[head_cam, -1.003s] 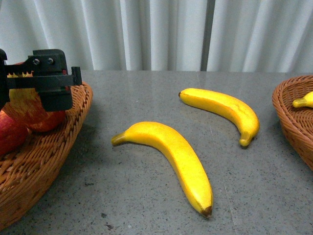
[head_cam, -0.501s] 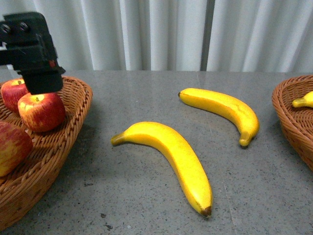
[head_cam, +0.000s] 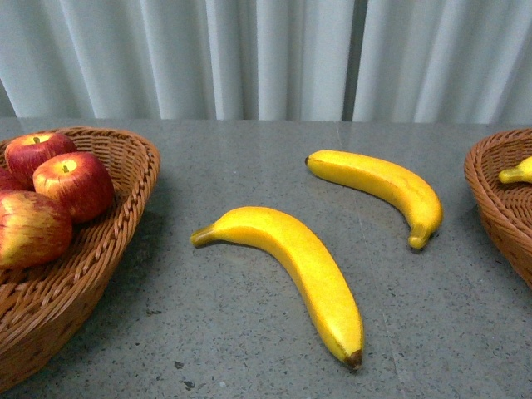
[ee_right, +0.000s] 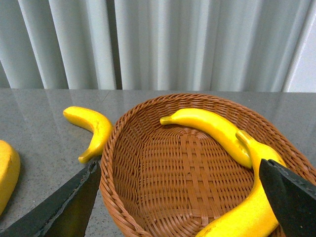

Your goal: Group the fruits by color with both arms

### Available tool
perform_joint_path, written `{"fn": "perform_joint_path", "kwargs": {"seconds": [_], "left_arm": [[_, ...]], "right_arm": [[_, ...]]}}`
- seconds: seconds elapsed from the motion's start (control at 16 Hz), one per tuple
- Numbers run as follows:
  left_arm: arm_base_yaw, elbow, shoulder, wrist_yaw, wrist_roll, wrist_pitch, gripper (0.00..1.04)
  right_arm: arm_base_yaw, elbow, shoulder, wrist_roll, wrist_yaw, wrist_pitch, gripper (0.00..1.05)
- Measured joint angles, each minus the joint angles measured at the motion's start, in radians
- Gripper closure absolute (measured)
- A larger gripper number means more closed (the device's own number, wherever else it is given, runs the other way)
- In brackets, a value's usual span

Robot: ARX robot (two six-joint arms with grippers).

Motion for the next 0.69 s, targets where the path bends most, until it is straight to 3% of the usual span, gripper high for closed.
{"fn": "perform_joint_path", "kwargs": {"seconds": [0.19, 0.25, 0.31, 0.69], "left_arm": [[0.041, -0.081, -0.068, 0.058, 0.000, -0.004, 0.81], [0.114, -0.100, -0.103, 0.135, 0.001, -0.010, 0.94], [0.142, -0.112, -0.125, 0.136, -0.001, -0.012, 1.04], [0.135, -0.188, -0.264, 0.154, 0.000, -0.079, 1.03]], "right_arm": [[0.000, 0.000, 0.000, 0.000, 0.000, 0.000, 0.06], [0.000, 0.000, 0.000, 0.000, 0.000, 0.000, 0.06], [0.000, 0.000, 0.000, 0.000, 0.000, 0.000, 0.06], [0.000, 0.000, 0.000, 0.000, 0.000, 0.000, 0.06]]}}
